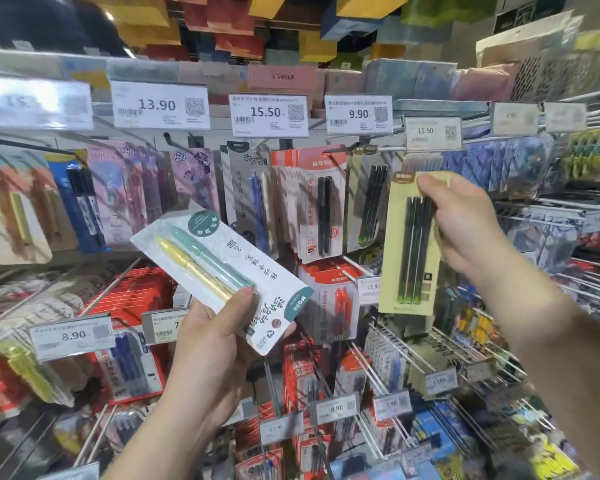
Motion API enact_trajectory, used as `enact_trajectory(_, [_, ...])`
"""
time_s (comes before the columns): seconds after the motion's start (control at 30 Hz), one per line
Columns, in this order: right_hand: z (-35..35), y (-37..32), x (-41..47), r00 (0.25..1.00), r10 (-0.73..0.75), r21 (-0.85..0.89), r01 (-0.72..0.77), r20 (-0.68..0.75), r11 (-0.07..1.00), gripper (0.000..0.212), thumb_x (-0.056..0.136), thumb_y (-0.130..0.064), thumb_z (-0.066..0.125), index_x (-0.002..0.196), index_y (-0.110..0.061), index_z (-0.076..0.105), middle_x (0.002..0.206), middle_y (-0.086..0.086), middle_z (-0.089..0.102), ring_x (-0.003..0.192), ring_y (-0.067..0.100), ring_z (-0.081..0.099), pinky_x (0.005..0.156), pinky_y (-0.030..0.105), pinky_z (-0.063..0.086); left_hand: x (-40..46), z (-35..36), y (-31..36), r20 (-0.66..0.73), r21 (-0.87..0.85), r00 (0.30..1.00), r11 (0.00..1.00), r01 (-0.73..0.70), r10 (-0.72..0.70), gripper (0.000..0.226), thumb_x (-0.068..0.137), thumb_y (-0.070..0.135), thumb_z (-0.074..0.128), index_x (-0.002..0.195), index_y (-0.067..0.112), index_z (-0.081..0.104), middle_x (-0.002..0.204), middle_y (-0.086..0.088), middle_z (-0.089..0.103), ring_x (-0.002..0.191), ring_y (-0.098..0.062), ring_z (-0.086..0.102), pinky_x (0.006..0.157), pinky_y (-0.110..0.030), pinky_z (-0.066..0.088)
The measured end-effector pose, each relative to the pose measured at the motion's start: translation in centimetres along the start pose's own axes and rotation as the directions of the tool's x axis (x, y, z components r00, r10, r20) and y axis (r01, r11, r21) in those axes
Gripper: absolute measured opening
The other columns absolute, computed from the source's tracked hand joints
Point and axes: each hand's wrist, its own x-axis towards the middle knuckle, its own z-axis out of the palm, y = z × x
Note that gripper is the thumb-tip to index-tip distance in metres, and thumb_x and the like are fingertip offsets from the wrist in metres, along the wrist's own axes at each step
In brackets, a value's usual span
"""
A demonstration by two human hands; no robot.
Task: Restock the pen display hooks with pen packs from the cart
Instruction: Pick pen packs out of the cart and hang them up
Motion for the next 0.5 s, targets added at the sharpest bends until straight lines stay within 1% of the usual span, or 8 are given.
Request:
enact_trajectory(0.1, [0.2,-0.5,1.7,0.999,-0.032,0.022,0.032,-0.015,0.999,0.012,0.102,-0.016,0.062,0.092,-0.018,0.069,0.081,-0.001,0.077,0.075,0.014,0.073,0.077,0.038,0.061,-0.2,0.2,0.0,0.000,0.001,1.000,1.000,0.004,-0.004,0.025,0.102,0.007,0.056,0.125,0.014,0.063,0.113,-0.013,0.078,0.099,-0.042,0.074,0.054,-0.034,0.061])
enact_trajectory(0.17, [0.2,-0.7,2.5,0.998,-0.057,0.040,0.058,-0.040,0.998,0.015,0.101,-0.014,0.061,0.088,-0.018,0.066,0.077,-0.003,0.076,0.070,0.011,0.072,0.069,0.033,0.059,-0.2,0.3,0.0,0.000,0.011,1.000,1.000,0.007,-0.007,0.024,0.102,0.007,0.056,0.124,0.013,0.063,0.113,-0.015,0.077,0.097,-0.045,0.073,0.048,-0.032,0.059])
enact_trajectory(0.23, [0.2,-0.8,3.3,0.996,-0.067,0.060,0.071,-0.055,0.996,0.014,0.100,-0.010,0.061,0.089,-0.018,0.064,0.077,-0.004,0.075,0.068,0.011,0.071,0.067,0.032,0.057,-0.2,0.2,0.0,-0.003,0.014,1.000,1.000,0.005,-0.005,0.025,0.102,0.008,0.056,0.125,0.014,0.063,0.113,-0.017,0.077,0.100,-0.049,0.069,0.042,-0.029,0.055])
enact_trajectory(0.27, [0.2,-0.9,3.6,0.997,-0.067,0.070,0.070,-0.048,0.995,0.012,0.099,-0.008,0.061,0.092,-0.018,0.065,0.081,-0.003,0.077,0.071,0.012,0.072,0.068,0.034,0.059,-0.2,0.2,0.0,-0.006,0.010,1.000,1.000,0.001,-0.001,0.026,0.102,0.008,0.055,0.127,0.014,0.063,0.114,-0.017,0.077,0.101,-0.050,0.069,0.042,-0.029,0.055])
enact_trajectory(0.33, [0.3,-1.0,4.0,0.997,-0.068,0.075,0.070,-0.026,0.995,0.013,0.098,-0.007,0.063,0.101,-0.018,0.068,0.094,0.000,0.079,0.081,0.015,0.075,0.073,0.038,0.062,-0.1,0.1,-0.1,-0.007,-0.003,1.000,1.000,-0.008,0.008,0.029,0.103,0.007,0.054,0.129,0.016,0.062,0.115,-0.014,0.077,0.101,-0.045,0.072,0.048,-0.034,0.060])
enact_trajectory(0.4, [0.4,-1.0,4.3,0.997,-0.078,0.058,0.079,-0.021,0.995,0.016,0.096,-0.006,0.063,0.103,-0.019,0.069,0.101,0.000,0.080,0.089,0.018,0.076,0.080,0.042,0.063,0.0,0.0,-0.2,-0.002,-0.016,1.000,1.000,-0.019,0.019,0.031,0.102,0.006,0.054,0.130,0.016,0.062,0.116,-0.011,0.077,0.098,-0.036,0.076,0.059,-0.042,0.065])
enact_trajectory(0.5, [0.5,-0.9,4.8,0.996,-0.090,0.048,0.091,-0.023,0.995,0.018,0.095,-0.005,0.063,0.105,-0.018,0.071,0.107,0.001,0.079,0.100,0.021,0.075,0.092,0.049,0.060,0.1,-0.1,-0.3,0.001,-0.019,1.000,1.000,-0.025,0.025,0.031,0.102,0.006,0.054,0.130,0.016,0.063,0.116,-0.010,0.077,0.097,-0.032,0.077,0.066,-0.049,0.066])
